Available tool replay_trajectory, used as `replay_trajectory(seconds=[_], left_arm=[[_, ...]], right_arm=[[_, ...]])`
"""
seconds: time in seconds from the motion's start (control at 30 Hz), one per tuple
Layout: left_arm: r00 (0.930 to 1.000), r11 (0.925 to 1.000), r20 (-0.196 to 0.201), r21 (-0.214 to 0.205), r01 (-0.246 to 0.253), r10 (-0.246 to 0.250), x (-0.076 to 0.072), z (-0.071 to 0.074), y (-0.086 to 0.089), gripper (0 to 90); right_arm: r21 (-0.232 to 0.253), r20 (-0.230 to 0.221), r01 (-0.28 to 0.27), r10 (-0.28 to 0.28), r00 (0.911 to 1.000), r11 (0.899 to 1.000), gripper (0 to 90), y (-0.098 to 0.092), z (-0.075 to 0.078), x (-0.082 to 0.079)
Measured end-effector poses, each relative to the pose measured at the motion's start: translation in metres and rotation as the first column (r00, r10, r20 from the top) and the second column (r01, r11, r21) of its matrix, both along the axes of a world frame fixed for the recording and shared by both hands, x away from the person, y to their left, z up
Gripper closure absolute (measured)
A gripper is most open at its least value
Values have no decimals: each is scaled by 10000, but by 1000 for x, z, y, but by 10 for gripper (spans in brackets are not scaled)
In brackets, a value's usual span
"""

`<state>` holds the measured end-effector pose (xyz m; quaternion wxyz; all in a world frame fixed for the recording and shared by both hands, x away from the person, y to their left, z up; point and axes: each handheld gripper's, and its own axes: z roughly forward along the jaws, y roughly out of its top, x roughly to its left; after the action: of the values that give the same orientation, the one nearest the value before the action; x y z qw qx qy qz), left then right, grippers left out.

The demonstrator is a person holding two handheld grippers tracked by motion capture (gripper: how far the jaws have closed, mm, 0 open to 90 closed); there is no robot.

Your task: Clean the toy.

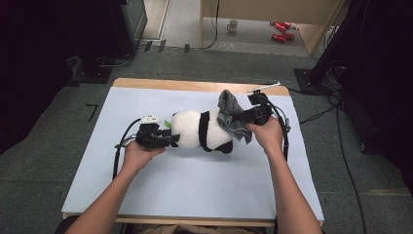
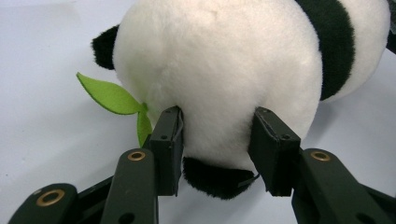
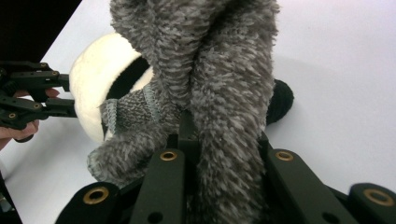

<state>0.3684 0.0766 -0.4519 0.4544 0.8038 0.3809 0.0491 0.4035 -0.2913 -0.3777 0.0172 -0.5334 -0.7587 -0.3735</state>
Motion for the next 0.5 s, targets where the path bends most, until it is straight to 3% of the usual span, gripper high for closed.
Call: replay_trajectory(seconds=[0.27, 0.33, 0.43, 0.5], left_arm=[[9999, 9999, 100, 72, 70, -70, 0, 0, 1, 558], [9996, 9998, 220, 118, 171, -173, -1, -1, 1, 556], [9984, 9992, 443, 234, 333, -343, -3, -1, 2, 552], [9979, 9992, 550, 219, 344, -356, -4, -1, 2, 551]], right_arm=[[-249, 55, 154, -152, 9999, 9996, 765, -12, -6, -8], [-401, 75, 162, -159, 9998, 9991, 765, -15, -7, -11], [-152, 12, 229, -229, 9997, 9996, 765, -22, -9, -17], [-259, 64, 300, -298, 9995, 9992, 766, -25, -8, -21]])
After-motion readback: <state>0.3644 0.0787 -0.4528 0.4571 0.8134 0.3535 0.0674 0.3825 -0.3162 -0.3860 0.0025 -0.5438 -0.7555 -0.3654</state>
